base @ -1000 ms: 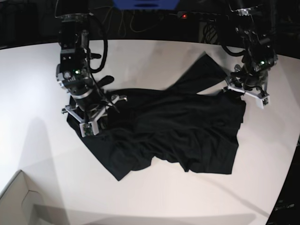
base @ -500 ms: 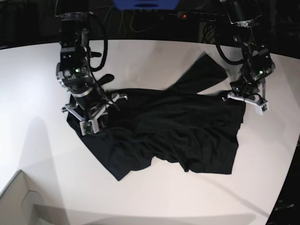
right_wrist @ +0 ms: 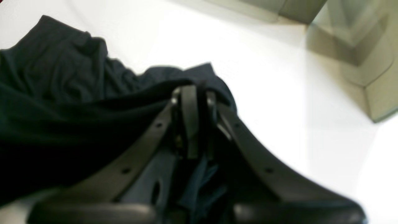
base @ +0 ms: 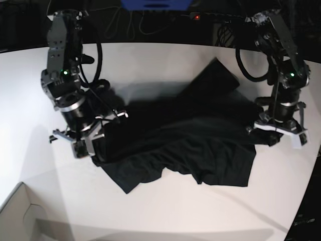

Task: Layout the t-shirt on the table in an organized manner, then fold the t-shirt properly
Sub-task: 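Lift the shirt high with both grippers and lay it down flat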

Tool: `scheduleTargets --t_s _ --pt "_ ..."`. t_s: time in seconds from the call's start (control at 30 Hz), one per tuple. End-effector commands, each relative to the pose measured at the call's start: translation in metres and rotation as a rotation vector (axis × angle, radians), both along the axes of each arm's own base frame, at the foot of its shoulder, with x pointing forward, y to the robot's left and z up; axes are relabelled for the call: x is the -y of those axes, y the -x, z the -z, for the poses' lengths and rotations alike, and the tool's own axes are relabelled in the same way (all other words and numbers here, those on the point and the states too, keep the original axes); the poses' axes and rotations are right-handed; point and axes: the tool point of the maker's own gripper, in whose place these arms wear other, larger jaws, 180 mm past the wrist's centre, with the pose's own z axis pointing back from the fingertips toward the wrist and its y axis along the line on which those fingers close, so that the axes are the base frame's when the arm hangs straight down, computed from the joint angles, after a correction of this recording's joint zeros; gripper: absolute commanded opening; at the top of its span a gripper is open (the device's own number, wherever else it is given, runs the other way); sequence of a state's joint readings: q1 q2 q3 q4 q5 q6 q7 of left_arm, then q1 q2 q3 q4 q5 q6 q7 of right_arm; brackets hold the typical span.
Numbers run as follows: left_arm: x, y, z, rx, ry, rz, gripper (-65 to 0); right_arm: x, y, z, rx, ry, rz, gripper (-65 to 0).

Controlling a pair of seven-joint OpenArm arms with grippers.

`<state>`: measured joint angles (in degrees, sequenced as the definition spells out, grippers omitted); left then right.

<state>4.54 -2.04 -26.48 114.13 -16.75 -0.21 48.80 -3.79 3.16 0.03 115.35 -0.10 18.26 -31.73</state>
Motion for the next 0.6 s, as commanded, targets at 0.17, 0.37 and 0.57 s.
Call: scheduleTargets --t_s 0.17,0.37,0.57 --pt "-0.014 -0.024 -0.054 0.168 -0.017 -0.039 -64.7 0.020 -0.014 -0.068 0.298 -0.038 0.027 -65.0" --pt "-0.013 -0.054 -0.117 0.344 0.003 -0.036 -64.7 0.028 -0.022 -0.119 0.495 -0.061 0.034 -65.0" --pt "-0.008 -0.070 -0.186 0.540 0.077 0.040 -64.7 0.023 -0.027 -0.170 0.674 -0.095 0.021 -65.0"
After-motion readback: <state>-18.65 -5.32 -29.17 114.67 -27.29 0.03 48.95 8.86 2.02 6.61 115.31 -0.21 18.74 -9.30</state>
